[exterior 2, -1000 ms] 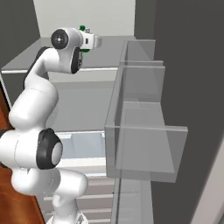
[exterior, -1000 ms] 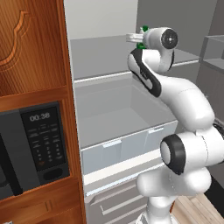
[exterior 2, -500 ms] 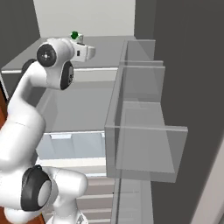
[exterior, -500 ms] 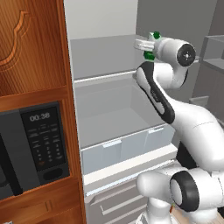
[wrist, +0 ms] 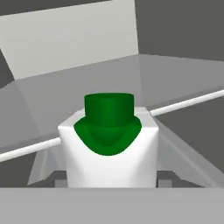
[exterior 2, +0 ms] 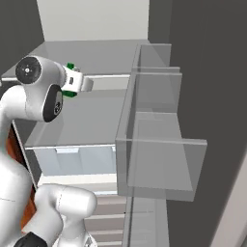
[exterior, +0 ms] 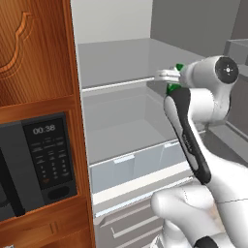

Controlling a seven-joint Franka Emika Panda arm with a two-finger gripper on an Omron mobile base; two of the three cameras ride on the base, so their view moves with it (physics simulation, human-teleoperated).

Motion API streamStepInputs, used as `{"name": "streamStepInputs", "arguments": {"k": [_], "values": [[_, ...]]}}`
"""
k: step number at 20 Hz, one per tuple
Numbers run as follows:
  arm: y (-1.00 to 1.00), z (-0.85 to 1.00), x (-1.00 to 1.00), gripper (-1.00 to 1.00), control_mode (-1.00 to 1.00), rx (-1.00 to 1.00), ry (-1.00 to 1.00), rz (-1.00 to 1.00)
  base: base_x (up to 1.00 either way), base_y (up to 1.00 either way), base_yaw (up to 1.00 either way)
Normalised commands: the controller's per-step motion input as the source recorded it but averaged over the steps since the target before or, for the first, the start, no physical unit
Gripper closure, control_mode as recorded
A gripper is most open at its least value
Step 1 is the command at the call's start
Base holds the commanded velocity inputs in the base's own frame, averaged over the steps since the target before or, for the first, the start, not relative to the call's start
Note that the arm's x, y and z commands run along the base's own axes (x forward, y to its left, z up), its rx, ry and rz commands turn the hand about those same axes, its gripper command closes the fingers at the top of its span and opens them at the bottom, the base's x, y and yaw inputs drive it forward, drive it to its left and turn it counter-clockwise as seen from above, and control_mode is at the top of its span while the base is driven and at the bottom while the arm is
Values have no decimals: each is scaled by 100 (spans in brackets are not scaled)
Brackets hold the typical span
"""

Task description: Take a sugar cube from the saucer and place it inside the coffee. Then, grab milk from the fridge and place it next to the coffee on the counter to sweeten the coffee.

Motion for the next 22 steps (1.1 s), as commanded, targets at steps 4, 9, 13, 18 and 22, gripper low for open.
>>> {"name": "streamStepInputs", "arguments": {"k": [4, 9, 13, 18, 22], "values": [[14, -99, -100, 100, -100, 0, 11, 0, 0, 0, 0], [23, -49, -83, 100, -100, 0, 2, 6, 0, 0, 0], [10, -7, -21, 100, 100, 0, 0, 4, -75, 28, 22], [0, 0, 0, 100, 100, 0, 0, 0, -95, 58, 62], [0, 0, 0, 100, 100, 0, 0, 0, -45, 49, 94]]}}
